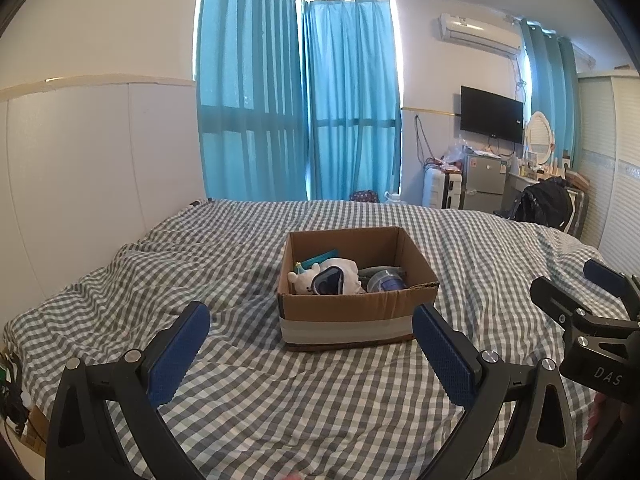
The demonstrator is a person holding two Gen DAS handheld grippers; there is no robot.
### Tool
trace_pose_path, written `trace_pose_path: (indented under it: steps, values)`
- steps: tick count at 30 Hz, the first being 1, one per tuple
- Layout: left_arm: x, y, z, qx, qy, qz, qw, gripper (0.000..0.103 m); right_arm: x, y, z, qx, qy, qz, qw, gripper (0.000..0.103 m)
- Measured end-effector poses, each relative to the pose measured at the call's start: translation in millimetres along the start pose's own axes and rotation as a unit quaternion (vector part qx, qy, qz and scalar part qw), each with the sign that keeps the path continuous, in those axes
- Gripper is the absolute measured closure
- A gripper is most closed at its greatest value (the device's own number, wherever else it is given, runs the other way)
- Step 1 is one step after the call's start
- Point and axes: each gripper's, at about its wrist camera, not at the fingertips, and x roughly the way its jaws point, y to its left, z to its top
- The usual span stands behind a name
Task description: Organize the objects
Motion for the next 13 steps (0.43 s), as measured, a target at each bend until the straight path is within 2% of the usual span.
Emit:
trace_pose_path:
  steps: [13]
  values:
    - [2.0, -3.0, 0.4, 0.010, 0.006, -0.006, 0.9999, 0.000, 0.0, 4.3, 4.7, -0.004, 0.000, 0.001, 1.000, 0.000]
